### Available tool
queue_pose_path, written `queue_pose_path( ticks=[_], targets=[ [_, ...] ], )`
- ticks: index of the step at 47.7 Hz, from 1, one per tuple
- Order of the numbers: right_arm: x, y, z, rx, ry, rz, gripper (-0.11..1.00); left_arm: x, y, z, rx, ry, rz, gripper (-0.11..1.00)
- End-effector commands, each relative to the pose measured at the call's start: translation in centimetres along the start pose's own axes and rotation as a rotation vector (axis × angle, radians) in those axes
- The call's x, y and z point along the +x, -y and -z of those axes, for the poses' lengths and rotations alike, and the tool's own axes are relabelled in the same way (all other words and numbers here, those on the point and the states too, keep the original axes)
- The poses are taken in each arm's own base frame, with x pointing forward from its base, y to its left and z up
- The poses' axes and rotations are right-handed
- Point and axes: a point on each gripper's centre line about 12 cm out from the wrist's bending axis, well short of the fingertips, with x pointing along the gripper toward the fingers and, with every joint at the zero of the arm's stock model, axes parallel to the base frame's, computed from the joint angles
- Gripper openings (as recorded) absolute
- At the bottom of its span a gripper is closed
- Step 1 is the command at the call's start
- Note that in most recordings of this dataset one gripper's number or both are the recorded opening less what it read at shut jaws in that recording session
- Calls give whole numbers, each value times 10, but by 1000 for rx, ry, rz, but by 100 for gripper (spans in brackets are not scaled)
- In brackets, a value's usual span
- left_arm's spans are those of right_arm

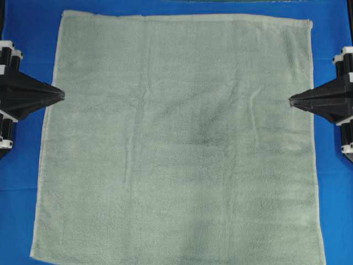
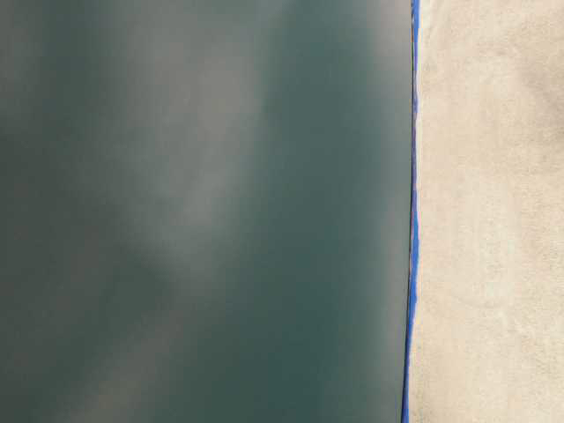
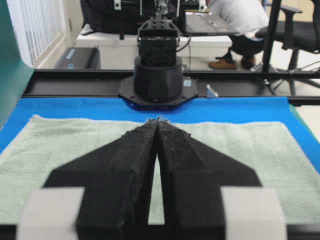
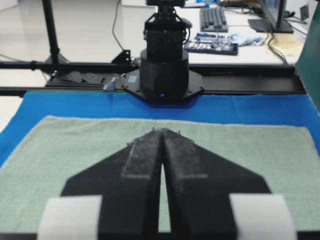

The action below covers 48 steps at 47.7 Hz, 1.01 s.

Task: Fold a bath towel.
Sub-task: 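Move both grippers to the far corners of the green towel and grasp them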

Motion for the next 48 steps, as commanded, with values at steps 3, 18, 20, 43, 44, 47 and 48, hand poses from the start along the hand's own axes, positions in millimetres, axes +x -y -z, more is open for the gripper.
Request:
queue_pose_path(
  ticks=[3,18,20,43,44,47,48],
  targets=[
    [4,3,-14,-6,3,14,0,6,-1,-15,11,-57,-4,0],
    [2,54,-34,4,-402,265,0,10,-48,-27,48,-295,-218,0],
    [0,64,-32,3,-451,311,0,10,-54,-26,65,-330,-245,0],
    [-3,186,51,-56,-1017,660,56,36,-159,39,208,-766,-446,82],
    [-2,191,57,-57,-1040,660,60,37,-165,44,209,-784,-450,85],
    [0,205,72,-50,-1101,665,66,39,-181,64,199,-860,-458,88],
    [2,209,78,-46,-1117,662,65,40,-186,69,197,-877,-460,88]
  ],
)
